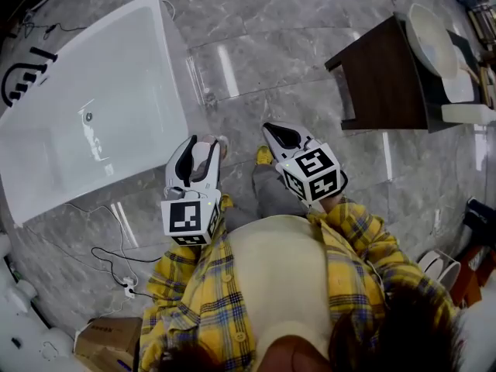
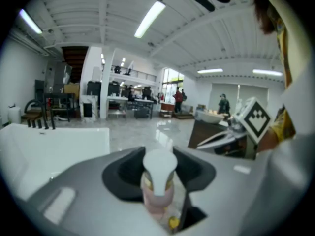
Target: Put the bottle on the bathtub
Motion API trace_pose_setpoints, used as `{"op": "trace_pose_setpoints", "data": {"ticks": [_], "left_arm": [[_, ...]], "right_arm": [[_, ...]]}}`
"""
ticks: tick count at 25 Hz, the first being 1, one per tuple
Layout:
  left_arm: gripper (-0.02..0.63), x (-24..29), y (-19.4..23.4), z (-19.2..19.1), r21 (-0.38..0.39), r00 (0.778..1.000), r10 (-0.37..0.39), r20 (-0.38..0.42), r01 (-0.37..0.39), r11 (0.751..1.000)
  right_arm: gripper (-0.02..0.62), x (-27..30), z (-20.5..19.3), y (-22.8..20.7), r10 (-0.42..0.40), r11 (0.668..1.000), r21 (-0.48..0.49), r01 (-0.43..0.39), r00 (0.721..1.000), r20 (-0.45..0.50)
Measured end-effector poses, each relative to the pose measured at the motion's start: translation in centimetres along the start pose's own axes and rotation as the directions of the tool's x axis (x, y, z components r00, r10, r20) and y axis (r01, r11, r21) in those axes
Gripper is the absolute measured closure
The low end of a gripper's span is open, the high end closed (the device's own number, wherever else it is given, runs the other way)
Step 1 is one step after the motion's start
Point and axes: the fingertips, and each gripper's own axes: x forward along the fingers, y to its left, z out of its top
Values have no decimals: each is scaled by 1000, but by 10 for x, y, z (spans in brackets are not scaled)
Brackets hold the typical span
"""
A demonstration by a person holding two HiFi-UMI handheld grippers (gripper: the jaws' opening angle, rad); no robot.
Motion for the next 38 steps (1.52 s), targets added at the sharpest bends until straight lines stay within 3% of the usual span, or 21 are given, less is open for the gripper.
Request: {"op": "trace_pose_setpoints", "data": {"ticks": [15, 38], "left_arm": [[428, 85, 7, -17, -20, 988, 127, -85, -129, 991], [426, 191, 51, -136, -47, 964, 98, -246, -113, 993]], "right_arm": [[581, 41, -2, -83, 75, 997, -4, -76, 995, -67], [581, 135, -68, -121, 4, 996, 83, 14, 977, -212]]}}
